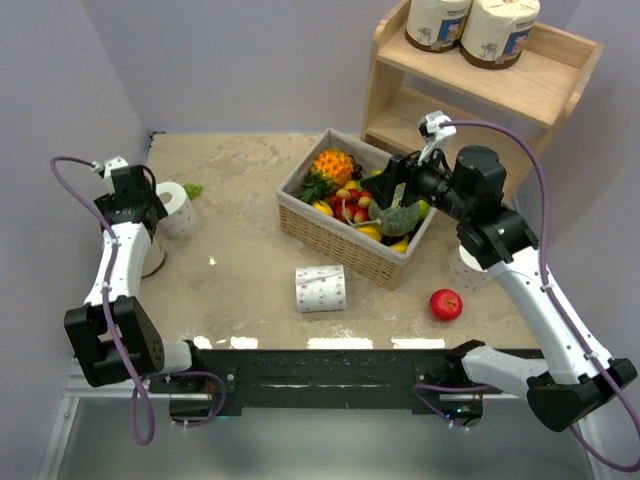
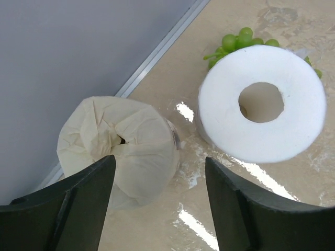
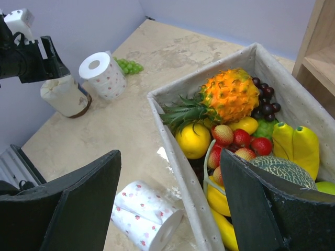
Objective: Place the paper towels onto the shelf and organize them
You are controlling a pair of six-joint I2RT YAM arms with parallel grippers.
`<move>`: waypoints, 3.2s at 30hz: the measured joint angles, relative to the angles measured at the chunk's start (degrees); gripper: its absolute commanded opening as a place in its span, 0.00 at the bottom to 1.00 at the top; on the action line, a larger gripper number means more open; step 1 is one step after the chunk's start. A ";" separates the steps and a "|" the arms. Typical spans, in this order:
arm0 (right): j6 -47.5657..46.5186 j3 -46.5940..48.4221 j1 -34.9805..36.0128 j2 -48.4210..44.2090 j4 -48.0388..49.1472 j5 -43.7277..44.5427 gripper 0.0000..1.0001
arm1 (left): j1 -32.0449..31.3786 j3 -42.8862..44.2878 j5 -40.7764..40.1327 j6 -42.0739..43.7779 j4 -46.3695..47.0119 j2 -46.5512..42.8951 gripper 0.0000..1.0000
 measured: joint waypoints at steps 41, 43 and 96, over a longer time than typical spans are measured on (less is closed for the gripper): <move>0.26 1.36 0.00 0.24 -0.66 -0.87 0.80 | 0.81 -3.52 1.60 5.11 0.57 5.16 0.41; 0.31 1.36 0.00 0.15 -0.66 -0.92 0.80 | -0.52 -4.11 1.68 4.76 -0.11 4.28 0.39; 1.36 30.03 30.21 39.08 -7.82 16.11 0.76 | -1.97 -4.98 13.49 -11.61 -1.20 -10.60 1.00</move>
